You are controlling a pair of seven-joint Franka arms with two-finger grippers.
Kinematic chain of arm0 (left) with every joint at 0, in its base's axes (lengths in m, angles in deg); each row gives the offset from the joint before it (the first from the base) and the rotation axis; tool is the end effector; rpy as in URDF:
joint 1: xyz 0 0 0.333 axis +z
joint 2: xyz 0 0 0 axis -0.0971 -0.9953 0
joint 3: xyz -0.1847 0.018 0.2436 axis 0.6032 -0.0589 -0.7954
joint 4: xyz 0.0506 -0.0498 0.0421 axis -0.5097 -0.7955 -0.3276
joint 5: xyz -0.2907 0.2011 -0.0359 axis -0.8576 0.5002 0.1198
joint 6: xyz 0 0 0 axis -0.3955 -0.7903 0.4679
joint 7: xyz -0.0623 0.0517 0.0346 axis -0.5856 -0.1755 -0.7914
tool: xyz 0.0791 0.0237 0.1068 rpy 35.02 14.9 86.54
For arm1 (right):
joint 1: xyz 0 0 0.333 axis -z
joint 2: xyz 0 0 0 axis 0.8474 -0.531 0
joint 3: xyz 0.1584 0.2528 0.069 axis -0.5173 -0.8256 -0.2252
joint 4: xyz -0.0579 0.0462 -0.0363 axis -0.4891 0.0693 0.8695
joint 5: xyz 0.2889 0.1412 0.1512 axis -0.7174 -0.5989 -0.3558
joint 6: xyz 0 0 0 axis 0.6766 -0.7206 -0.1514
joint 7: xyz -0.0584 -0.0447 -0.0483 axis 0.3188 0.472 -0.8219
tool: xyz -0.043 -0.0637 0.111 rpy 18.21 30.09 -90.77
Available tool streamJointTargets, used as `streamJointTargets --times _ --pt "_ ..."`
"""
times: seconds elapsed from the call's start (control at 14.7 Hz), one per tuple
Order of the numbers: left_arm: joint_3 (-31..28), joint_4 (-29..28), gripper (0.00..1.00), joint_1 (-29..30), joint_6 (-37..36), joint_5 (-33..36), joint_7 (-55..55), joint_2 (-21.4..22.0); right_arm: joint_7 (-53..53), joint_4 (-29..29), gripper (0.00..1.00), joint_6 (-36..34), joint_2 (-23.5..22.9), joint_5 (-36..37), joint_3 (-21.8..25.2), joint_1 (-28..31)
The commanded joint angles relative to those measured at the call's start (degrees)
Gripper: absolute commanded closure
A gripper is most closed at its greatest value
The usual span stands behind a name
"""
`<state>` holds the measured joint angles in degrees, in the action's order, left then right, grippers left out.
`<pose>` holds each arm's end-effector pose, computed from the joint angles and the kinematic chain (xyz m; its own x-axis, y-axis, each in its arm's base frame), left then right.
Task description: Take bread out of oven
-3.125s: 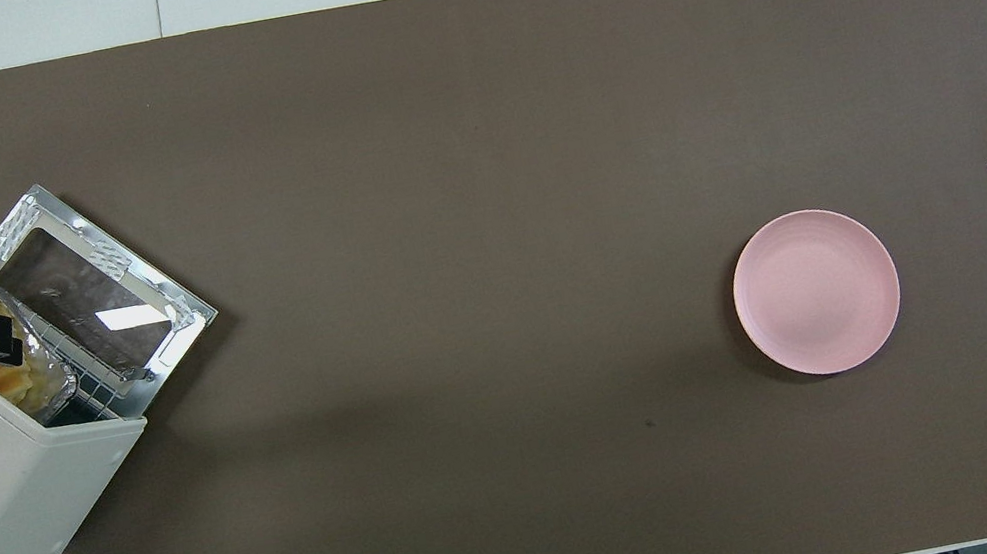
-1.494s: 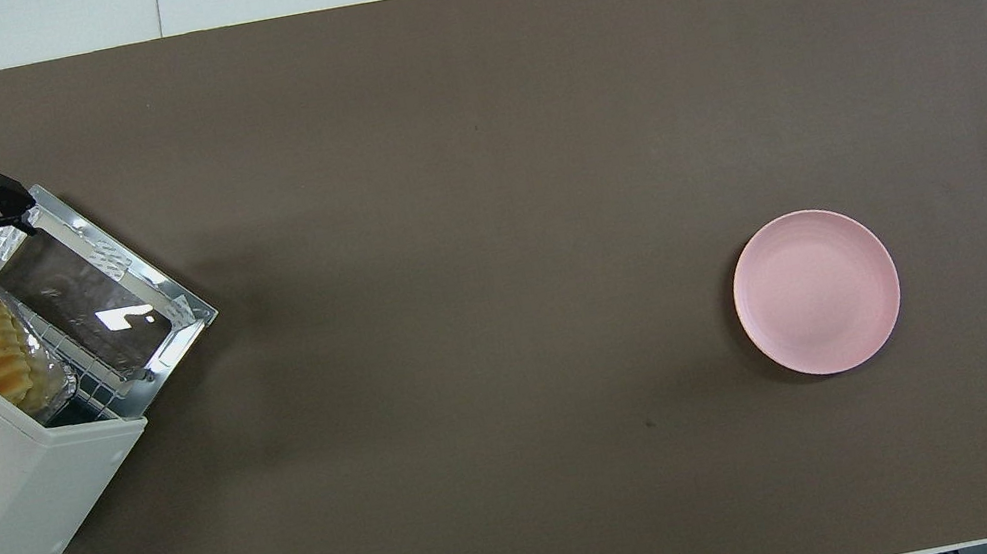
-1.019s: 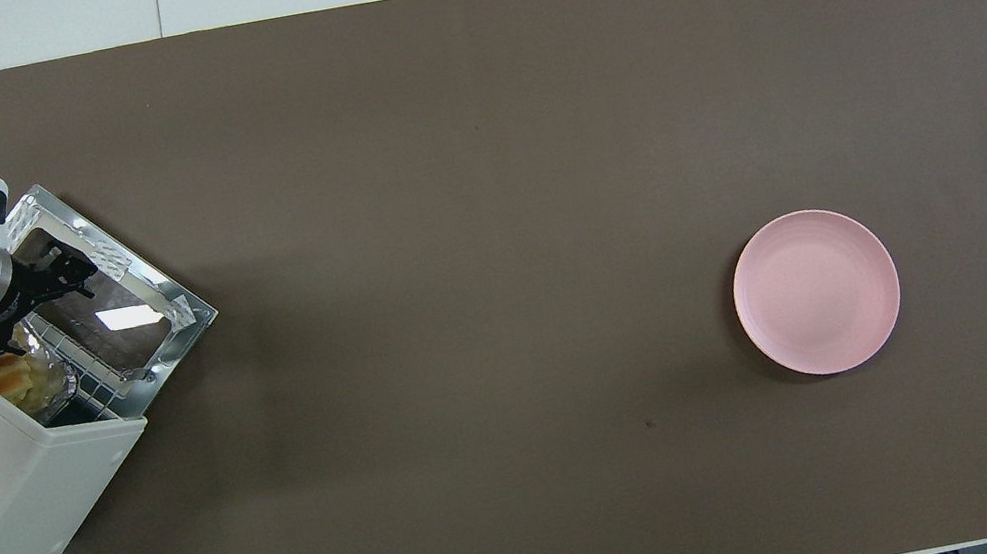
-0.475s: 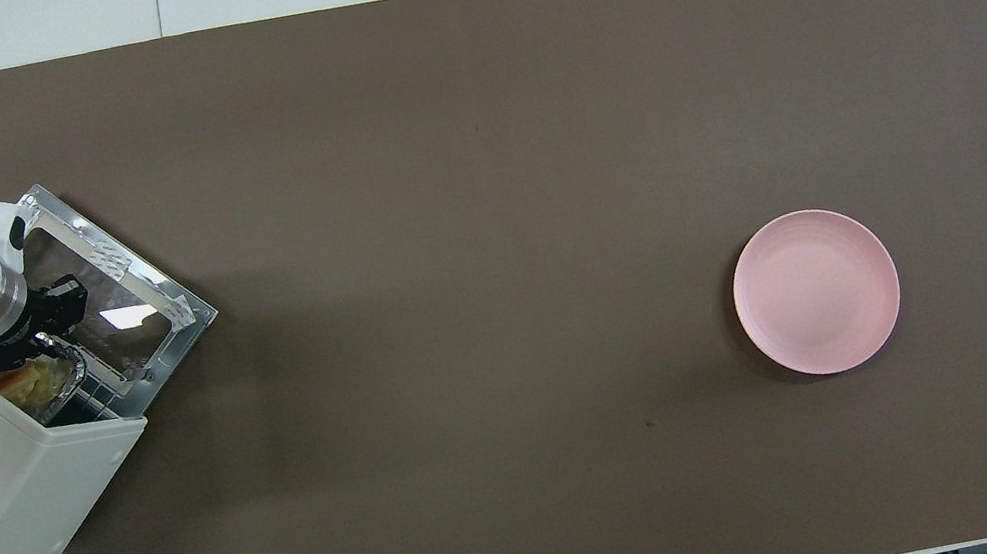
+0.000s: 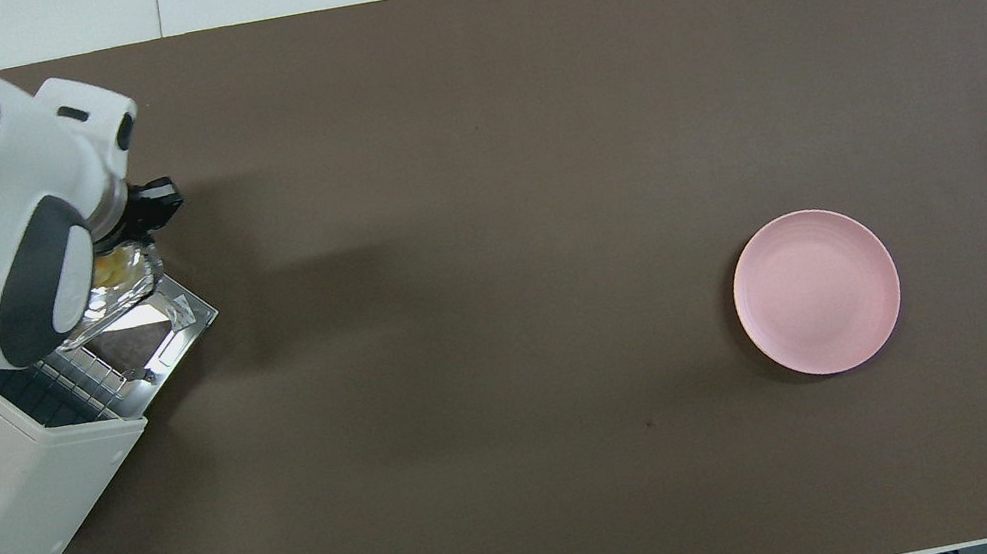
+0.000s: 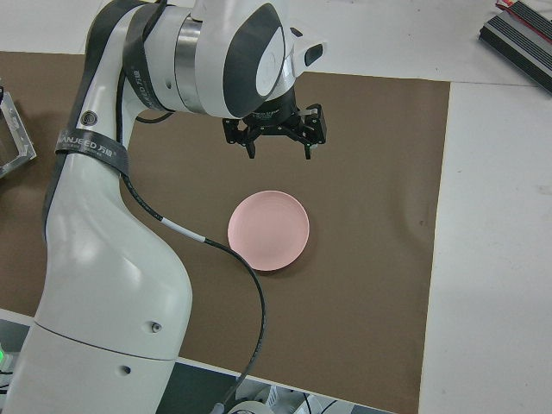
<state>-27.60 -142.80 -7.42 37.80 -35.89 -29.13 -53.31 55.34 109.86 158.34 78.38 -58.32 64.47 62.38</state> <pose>0.5845 -0.1655 0.4393 0.9665 0.2368 0.0992 0.2486 -0.9597 -0.1313 0.4842 -0.0512 0.5800 0.9839 0.1007 -0.1479 0.0995 -0.9949 -0.0158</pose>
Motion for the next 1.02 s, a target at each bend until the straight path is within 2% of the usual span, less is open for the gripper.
streamJointTargets --times 0.0,0.2,0.41,0.95 --pt "-0.6 10.0 1.0 -10.4 -4.0 -2.6 -0.4 -6.1 0.6 1.7 0.0 -0.2 1.5 0.6 -0.5 0.8" --pt "-0.3 8.2 1.0 -17.1 4.5 -7.2 -1.2 -7.4 0.7 1.7 0.0 -0.2 1.5 0.6 -0.4 0.8" --pt "-0.4 7.4 1.0 -21.6 4.8 -7.2 -5.0 -10.4 0.7 1.7 0.0 -0.2 1.6 0.6 -0.4 0.8" --pt "-0.3 4.4 1.0 -24.7 5.3 -8.2 -1.9 -13.1 0.8 1.8 0.0 -0.2 1.6 0.6 -0.4 1.5"
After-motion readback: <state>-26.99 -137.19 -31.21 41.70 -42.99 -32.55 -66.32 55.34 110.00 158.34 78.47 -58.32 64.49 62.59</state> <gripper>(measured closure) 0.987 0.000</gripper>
